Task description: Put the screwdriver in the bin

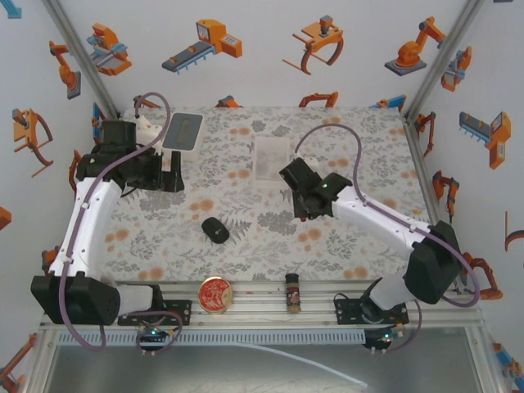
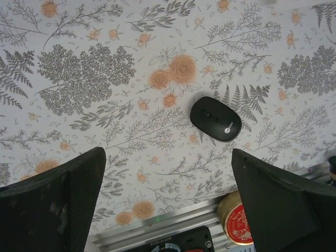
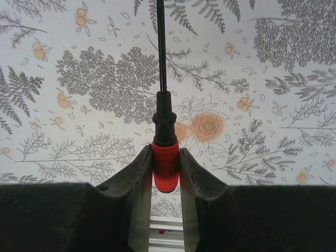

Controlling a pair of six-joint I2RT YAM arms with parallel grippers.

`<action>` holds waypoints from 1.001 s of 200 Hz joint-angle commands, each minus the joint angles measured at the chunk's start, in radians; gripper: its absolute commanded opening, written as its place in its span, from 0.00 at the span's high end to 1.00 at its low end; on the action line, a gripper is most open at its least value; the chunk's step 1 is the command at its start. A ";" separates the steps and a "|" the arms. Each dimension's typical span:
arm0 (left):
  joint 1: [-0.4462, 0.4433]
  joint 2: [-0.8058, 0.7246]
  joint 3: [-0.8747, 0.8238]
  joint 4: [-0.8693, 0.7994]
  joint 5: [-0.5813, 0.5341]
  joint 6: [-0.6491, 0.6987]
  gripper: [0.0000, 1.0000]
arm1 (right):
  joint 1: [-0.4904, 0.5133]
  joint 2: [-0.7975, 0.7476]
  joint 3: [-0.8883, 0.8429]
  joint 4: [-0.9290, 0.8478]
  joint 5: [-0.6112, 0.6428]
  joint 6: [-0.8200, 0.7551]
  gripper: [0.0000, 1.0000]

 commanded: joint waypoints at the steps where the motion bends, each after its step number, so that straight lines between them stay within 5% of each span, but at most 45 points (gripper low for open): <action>1: -0.008 -0.032 -0.015 -0.025 0.025 0.005 0.03 | 0.007 0.030 0.069 -0.040 0.022 -0.060 0.81; 200: -0.011 -0.143 -0.082 -0.063 0.035 0.021 0.03 | -0.154 0.586 0.734 0.019 -0.143 -0.232 0.80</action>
